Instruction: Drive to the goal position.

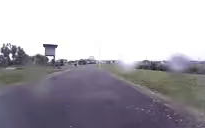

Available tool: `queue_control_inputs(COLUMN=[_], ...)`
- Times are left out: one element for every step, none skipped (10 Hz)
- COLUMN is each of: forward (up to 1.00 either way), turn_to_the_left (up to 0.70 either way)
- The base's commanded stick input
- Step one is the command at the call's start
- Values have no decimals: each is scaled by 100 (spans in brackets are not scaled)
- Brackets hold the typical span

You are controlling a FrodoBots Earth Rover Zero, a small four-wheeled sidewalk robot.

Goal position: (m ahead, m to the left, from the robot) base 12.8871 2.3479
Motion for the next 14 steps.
queue_control_inputs(forward=[100, 100, 100, 100, 100, 100, 100, 100, 100, 100, 100, 100, 85, 63], turn_to_the_left=[36, 35, 25, 15, 6, 0, 0, 0, 0, 0, 0, 0, 0, 0])
